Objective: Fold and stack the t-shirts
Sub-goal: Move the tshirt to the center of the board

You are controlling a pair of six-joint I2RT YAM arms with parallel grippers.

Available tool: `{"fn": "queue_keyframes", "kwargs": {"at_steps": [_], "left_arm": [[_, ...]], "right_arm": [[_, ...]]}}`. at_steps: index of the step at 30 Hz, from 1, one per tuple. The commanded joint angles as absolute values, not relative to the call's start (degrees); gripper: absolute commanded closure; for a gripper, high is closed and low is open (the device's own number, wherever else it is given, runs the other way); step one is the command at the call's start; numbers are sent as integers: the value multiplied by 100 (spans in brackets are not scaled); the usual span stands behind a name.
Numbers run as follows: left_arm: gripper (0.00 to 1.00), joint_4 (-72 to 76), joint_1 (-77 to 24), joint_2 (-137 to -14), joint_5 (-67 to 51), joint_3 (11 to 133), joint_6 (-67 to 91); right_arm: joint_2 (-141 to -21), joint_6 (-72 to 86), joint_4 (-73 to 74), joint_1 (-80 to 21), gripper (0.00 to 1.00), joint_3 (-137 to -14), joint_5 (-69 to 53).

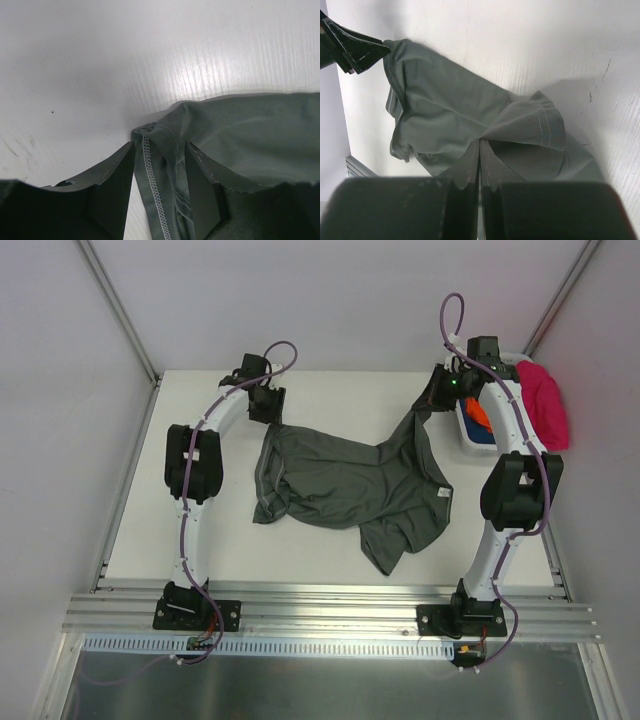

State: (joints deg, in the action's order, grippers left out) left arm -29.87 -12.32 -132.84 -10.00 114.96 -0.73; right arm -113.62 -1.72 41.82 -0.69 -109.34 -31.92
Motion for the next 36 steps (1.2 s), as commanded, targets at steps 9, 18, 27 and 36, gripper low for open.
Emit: {"fn": "queue_keyframes", "kwargs": {"at_steps": [9,18,27,36], "left_arm": [[59,-3050,-1239,-13157,-1116,11645,-9],[65,-3050,-1239,-13298,-1090,11804,-9],[68,-3041,-1239,-13447,-1125,11909,149],[80,-3041,-1239,-13535,-1125,11944,202]], "right_arm": [[-10960,-184,4034,-62,99,-10978,-3173],[-10978,-193,4025,-62,99,-10951,-3146],[-10942,-220,4025,-62,99,-10907,-3085],[-10942,-237,4025,-70,99,-10881,-3059]]}}
